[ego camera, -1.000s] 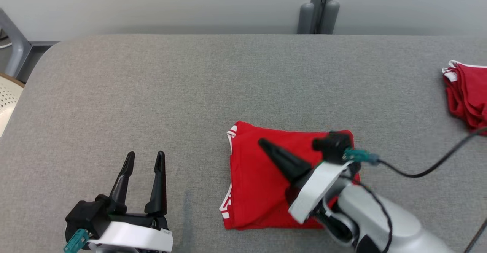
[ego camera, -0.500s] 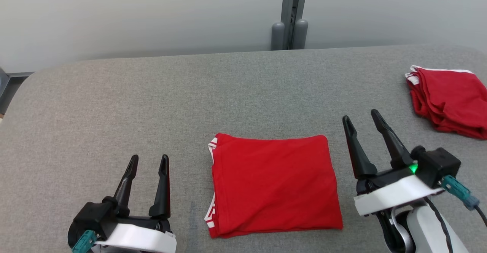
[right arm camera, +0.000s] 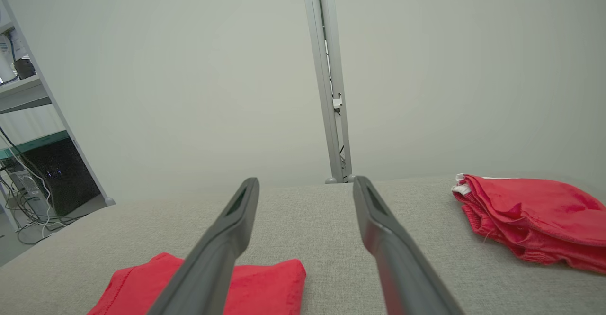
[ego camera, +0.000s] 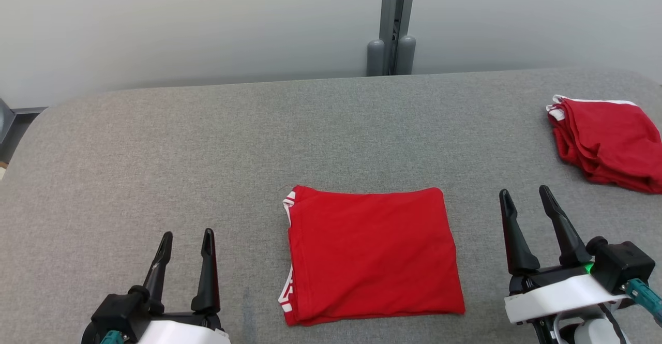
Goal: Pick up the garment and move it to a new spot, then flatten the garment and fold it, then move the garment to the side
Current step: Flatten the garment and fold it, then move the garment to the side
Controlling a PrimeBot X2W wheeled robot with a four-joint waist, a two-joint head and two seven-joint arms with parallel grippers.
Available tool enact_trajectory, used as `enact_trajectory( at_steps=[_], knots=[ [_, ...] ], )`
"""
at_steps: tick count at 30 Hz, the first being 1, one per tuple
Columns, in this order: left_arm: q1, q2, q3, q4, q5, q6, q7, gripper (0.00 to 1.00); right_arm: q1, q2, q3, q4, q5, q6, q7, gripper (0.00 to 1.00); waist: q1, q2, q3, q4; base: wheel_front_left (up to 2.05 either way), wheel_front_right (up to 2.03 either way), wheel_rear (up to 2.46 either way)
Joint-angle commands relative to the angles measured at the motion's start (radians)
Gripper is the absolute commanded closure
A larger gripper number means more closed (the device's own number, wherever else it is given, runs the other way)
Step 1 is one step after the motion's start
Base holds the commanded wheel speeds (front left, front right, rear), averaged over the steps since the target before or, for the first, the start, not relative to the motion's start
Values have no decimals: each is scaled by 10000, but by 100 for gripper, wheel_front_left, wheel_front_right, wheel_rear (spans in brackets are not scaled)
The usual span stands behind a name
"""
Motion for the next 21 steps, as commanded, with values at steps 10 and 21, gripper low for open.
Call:
enact_trajectory(
  at_steps=[10, 21],
  knots=[
    [46, 5, 42, 21, 125, -81, -13, 0, -144, -21, 181, 359, 262, 1, -46, 0, 0, -1, 21, 98, 0, 0, 0],
    [45, -15, 81, -6, 150, -106, -13, 0, -242, -22, 247, 441, 216, 1, -46, 0, 0, -1, 49, 69, 0, 0, 0]
  ],
)
